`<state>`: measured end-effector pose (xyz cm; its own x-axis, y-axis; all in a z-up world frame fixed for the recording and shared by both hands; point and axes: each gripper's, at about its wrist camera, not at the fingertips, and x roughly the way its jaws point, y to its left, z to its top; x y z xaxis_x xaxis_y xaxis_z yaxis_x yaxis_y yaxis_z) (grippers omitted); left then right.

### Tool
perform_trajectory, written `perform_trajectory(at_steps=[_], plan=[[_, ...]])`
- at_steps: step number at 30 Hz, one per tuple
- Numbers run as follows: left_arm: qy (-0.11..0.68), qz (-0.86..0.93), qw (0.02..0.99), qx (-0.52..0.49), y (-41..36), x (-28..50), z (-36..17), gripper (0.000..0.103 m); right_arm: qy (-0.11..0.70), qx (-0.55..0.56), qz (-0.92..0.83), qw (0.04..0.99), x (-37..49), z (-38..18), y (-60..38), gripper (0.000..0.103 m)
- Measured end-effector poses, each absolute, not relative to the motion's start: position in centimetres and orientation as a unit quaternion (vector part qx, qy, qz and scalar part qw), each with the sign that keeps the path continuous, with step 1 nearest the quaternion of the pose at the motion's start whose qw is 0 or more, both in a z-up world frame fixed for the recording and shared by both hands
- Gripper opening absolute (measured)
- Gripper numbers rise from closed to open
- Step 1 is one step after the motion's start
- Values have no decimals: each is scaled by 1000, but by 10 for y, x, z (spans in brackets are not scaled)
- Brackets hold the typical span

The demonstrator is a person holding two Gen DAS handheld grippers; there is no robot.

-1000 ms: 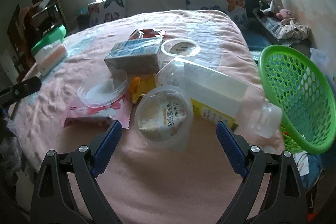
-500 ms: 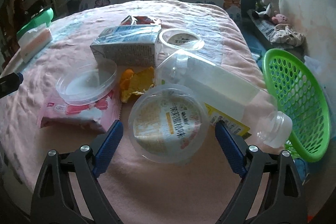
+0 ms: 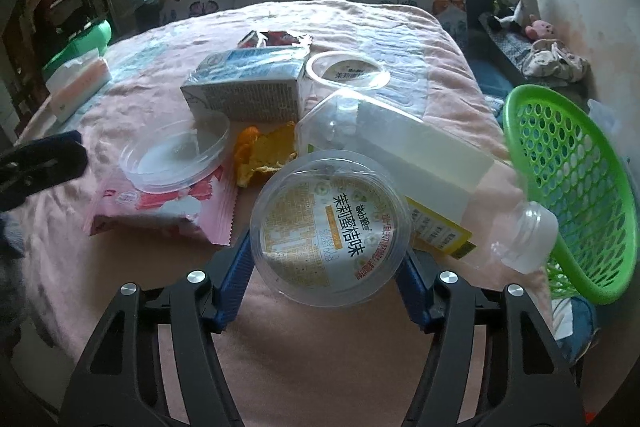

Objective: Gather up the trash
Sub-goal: 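Grasp the clear round plastic cup with the right tool, then grasp the clear round plastic lid with the left tool while the right tool holds the cup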

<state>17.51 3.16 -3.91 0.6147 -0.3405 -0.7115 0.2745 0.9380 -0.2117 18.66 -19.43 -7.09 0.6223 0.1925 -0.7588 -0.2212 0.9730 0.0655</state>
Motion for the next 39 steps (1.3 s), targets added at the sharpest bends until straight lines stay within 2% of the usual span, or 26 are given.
perform_trajectory(at_steps=[12, 24, 30, 34, 39], plan=[[441, -200, 875, 11, -3, 207, -54, 95, 397, 32, 124, 909, 162, -41, -232, 65], [466, -199, 862, 21, -8, 229, -74, 95, 386, 51, 118, 913, 155, -34, -250, 65], [454, -203, 867, 20, -9, 230, -75, 95, 382, 55, 111, 916, 153, -31, -256, 65], [442, -208, 872, 20, -11, 228, -73, 90, 380, 59, 108, 917, 153, -30, -261, 65], [430, -207, 879, 16, -9, 222, -67, 89, 375, 63, 101, 920, 149, -26, -267, 65]])
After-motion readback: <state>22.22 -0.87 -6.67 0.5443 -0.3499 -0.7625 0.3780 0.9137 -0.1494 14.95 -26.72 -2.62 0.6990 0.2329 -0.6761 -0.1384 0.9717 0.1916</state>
